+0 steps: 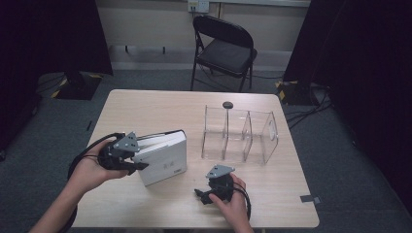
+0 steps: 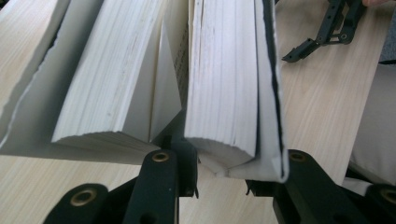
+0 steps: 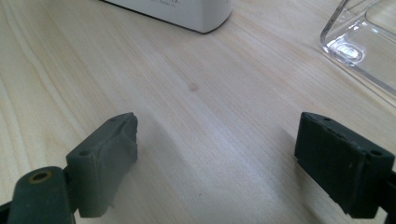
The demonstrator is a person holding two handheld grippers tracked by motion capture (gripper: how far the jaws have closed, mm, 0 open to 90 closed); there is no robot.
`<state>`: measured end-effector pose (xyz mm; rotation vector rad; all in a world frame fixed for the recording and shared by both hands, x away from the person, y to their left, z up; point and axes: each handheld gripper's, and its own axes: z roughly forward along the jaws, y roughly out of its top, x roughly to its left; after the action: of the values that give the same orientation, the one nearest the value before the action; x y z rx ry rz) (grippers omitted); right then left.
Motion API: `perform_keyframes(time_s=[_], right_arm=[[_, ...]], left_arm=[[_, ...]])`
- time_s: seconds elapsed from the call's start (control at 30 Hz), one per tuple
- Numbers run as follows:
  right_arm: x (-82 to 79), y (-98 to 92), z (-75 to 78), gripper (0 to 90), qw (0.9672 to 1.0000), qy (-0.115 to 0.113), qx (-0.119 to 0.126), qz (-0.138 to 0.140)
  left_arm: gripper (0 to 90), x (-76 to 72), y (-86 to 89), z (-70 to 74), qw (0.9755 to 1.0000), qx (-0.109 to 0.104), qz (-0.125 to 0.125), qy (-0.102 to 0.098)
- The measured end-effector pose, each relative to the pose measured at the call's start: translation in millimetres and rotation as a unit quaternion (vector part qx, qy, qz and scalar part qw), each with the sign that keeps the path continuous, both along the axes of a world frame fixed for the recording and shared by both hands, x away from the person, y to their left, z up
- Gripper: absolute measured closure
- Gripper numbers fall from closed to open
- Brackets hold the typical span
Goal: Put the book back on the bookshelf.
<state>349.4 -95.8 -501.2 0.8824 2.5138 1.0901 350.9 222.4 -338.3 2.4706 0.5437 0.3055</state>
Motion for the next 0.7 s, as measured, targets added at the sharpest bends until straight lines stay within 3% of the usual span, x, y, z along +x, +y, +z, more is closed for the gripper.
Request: perform_keyframes(time_s=[0.27, 0.6, 0.7], right_arm=[[0.1, 0.0, 0.0, 12.3, 1.0, 0.0, -0.001, 0.0], [-0.2, -0.7, 1.4, 16.2, 0.9999, 0.001, -0.001, -0.01], [0.2, -0.4, 3.6, 16.3, 0.9999, 0.002, -0.01, 0.001]], left_arm=[[67.0, -0.3, 4.1, -0.1, 0.9996, -0.023, 0.011, 0.01], [64.8, -1.5, 5.6, -3.7, 0.9998, -0.014, 0.01, 0.013], [63.7, -1.6, 6.5, -6.8, 0.9998, -0.007, 0.013, 0.01]])
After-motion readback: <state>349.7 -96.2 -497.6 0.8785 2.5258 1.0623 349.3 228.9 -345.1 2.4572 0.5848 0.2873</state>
